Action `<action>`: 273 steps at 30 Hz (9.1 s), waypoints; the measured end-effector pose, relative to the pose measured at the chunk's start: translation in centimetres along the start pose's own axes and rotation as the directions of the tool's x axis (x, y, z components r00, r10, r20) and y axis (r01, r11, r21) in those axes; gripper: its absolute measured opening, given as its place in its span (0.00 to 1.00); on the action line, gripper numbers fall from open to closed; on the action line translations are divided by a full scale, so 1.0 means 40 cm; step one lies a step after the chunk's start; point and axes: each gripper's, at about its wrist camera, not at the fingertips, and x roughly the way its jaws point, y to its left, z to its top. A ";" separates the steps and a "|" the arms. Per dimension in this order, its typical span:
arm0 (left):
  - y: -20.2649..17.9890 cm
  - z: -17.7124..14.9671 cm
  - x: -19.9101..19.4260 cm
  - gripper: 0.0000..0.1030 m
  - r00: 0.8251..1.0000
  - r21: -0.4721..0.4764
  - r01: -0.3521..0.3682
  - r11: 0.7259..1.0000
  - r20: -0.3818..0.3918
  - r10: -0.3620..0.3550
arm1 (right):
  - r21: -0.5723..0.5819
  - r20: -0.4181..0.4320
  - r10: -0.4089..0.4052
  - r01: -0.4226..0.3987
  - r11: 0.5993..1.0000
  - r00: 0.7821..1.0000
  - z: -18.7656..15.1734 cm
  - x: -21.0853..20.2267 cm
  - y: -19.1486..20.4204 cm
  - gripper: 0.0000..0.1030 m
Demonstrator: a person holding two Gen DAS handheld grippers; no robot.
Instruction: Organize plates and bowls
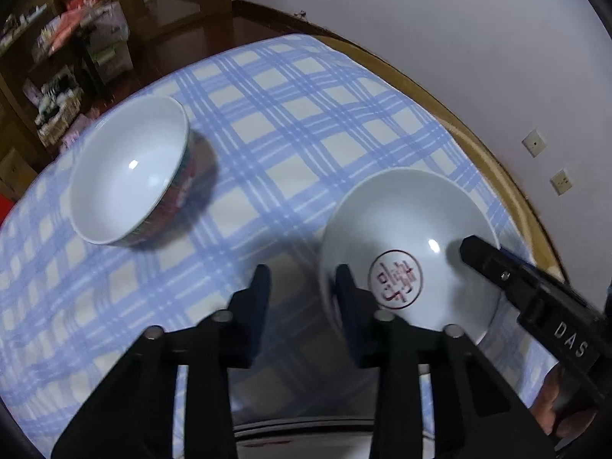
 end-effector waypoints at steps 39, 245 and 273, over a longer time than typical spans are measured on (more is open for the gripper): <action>0.108 -0.125 -0.295 0.08 0.998 -0.147 -0.002 0.989 0.059 0.011 | -0.223 0.055 0.110 -0.095 0.970 0.992 -0.104 -0.161 0.237 0.12; 0.424 -0.027 -0.435 0.85 0.906 -0.275 -0.195 0.941 0.317 0.280 | -0.451 0.245 0.096 0.026 0.892 0.965 0.082 -0.120 0.488 1.00; 0.486 0.132 -0.019 0.65 0.992 -0.260 -0.099 0.960 0.050 0.116 | -0.392 -0.049 -0.006 -0.014 0.920 0.999 0.121 0.238 0.428 0.79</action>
